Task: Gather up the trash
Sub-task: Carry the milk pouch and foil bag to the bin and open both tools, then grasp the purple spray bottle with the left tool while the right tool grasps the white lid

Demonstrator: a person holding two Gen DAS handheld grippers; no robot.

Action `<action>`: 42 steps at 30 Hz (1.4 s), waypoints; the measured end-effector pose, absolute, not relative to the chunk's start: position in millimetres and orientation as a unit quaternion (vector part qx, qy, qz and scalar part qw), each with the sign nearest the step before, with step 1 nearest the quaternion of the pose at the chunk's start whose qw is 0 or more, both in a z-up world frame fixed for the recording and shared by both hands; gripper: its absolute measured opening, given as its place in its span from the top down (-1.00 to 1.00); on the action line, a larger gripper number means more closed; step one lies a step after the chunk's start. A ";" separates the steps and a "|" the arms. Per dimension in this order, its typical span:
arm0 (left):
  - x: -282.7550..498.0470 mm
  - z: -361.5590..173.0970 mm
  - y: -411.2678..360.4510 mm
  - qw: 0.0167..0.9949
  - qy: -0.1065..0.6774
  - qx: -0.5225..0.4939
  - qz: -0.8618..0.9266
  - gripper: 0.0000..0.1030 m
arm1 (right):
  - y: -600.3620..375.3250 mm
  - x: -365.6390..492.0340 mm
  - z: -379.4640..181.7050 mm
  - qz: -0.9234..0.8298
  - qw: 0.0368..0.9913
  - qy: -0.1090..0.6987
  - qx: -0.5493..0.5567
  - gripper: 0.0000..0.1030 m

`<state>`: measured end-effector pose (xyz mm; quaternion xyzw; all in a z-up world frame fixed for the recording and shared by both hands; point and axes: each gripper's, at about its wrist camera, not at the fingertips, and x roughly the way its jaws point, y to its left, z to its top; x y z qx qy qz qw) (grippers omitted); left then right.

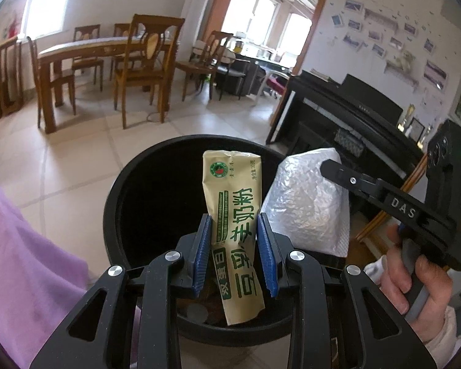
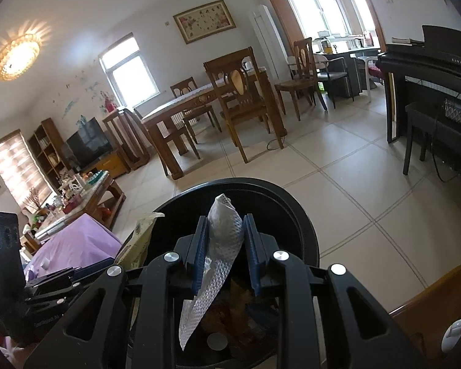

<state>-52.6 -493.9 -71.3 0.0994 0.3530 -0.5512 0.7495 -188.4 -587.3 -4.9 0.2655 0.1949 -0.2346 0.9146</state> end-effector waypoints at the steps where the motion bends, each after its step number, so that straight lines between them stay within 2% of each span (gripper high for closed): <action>1: -54.5 -68.6 -495.3 0.749 0.352 0.106 -0.552 0.40 | -591.8 -188.2 -5.4 -0.234 0.914 0.195 0.266 0.54; 2: -56.5 -69.0 -496.9 0.748 0.350 0.113 -0.552 0.39 | -592.2 -188.8 -5.1 -0.233 0.915 0.195 0.267 0.50; 4: -61.8 -66.1 -495.8 0.754 0.342 0.125 -0.547 0.18 | -594.3 -188.8 -5.1 -0.228 0.914 0.195 0.272 0.44; 5: -64.3 -64.7 -494.9 0.759 0.334 0.130 -0.543 -0.10 | -595.1 -189.2 -5.2 -0.221 0.915 0.197 0.276 0.10; 6: -66.7 -61.2 -492.9 0.765 0.326 0.131 -0.540 -0.39 | -595.8 -190.7 -4.8 -0.214 0.915 0.197 0.280 -0.12; 7: -70.5 -56.6 -491.3 0.770 0.318 0.131 -0.538 -0.49 | -594.1 -191.4 -4.2 -0.213 0.915 0.195 0.282 -0.57; 8: -73.4 -52.2 -486.9 0.775 0.307 0.130 -0.537 -0.56 | -592.5 -194.1 -2.6 -0.213 0.916 0.187 0.283 -0.61; 14: -77.9 -34.3 -459.3 0.782 0.291 0.120 -0.539 -0.64 | -577.5 -188.7 6.7 -0.203 0.922 0.191 0.268 -0.61; 20: -58.0 -20.8 -399.0 0.800 0.296 0.090 -0.514 -0.65 | -551.9 -168.8 12.0 -0.181 0.928 0.208 0.250 -0.61; 29: 23.4 -16.9 -221.1 0.868 0.330 0.002 -0.371 -0.67 | -470.9 -100.5 23.0 -0.087 0.943 0.254 0.196 -0.61; 37: 69.3 -18.1 -101.8 0.895 0.350 -0.031 -0.273 -0.67 | -373.0 -15.7 35.4 0.025 0.946 0.301 0.117 -0.61; 42: 100.9 -20.7 -45.6 0.903 0.366 -0.051 -0.218 -0.67 | -331.8 24.5 35.8 0.077 0.938 0.321 0.104 -0.61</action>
